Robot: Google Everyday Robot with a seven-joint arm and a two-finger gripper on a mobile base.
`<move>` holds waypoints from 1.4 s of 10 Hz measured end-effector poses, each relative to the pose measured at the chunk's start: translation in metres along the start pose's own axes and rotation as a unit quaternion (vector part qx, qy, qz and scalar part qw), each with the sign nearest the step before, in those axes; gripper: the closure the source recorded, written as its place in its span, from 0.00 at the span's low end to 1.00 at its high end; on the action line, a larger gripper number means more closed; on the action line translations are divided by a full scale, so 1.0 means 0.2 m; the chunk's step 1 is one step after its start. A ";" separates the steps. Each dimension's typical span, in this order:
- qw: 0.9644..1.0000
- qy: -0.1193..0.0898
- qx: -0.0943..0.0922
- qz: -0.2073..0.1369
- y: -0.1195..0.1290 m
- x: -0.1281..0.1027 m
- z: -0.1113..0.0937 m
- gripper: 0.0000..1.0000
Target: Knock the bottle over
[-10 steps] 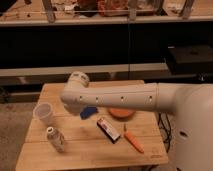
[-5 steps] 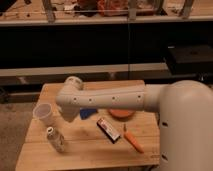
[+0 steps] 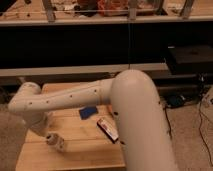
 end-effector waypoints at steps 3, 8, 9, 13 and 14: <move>1.000 -0.011 -0.024 0.002 -0.09 -0.36 -0.09 1.00; 0.999 0.004 0.002 0.052 0.19 -0.58 -0.19 1.00; 0.998 0.014 0.008 0.062 0.33 -0.53 -0.21 1.00; 0.993 0.065 0.017 0.101 0.74 -0.14 -0.23 1.00; 0.991 0.079 0.022 0.108 0.80 -0.02 -0.23 1.00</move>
